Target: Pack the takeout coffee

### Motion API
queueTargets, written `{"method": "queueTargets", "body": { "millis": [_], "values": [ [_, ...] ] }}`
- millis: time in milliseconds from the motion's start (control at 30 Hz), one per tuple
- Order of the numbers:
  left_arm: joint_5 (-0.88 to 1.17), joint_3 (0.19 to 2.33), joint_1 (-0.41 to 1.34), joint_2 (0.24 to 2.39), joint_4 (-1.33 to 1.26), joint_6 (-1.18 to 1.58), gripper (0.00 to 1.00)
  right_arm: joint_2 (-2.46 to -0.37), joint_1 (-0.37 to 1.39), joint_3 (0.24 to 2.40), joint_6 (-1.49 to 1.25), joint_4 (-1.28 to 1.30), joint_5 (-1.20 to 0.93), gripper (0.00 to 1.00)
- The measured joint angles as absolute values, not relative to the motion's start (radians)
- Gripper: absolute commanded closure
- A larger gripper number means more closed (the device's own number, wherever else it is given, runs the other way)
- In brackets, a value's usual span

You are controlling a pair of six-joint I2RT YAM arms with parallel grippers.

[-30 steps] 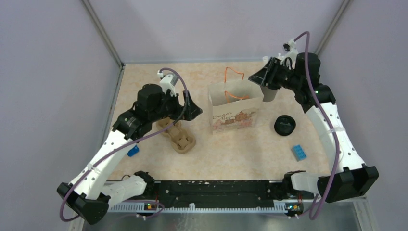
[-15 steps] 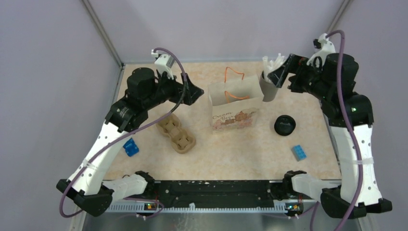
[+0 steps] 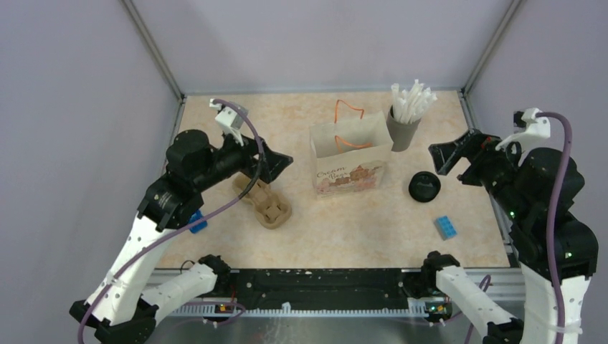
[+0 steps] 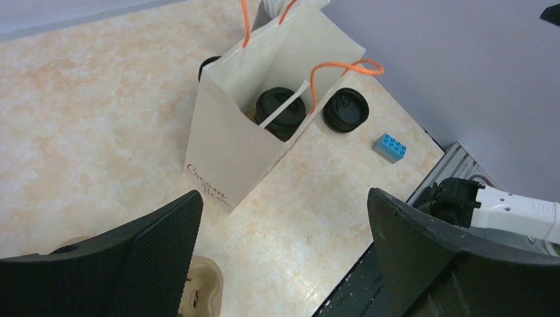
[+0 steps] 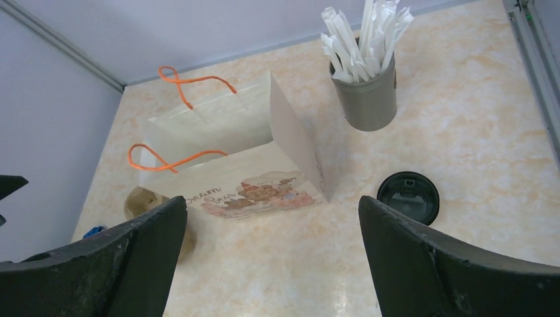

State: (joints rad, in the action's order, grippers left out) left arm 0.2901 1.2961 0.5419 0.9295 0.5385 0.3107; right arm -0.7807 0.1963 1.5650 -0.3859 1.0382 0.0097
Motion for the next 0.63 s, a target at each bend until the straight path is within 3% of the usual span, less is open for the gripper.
{"method": "queueTargets", "body": {
  "millis": [233, 633],
  "values": [
    [0.268, 1.227, 0.542, 0.820, 0.552, 0.312, 0.01, -0.714, 0.196, 1.544, -0.393, 1.037, 0.006, 0.01],
    [0.262, 1.227, 0.542, 0.863, 0.526, 0.337, 0.01, -0.715, 0.196, 1.530, -0.403, 1.037, -0.054, 0.01]
  ]
}}
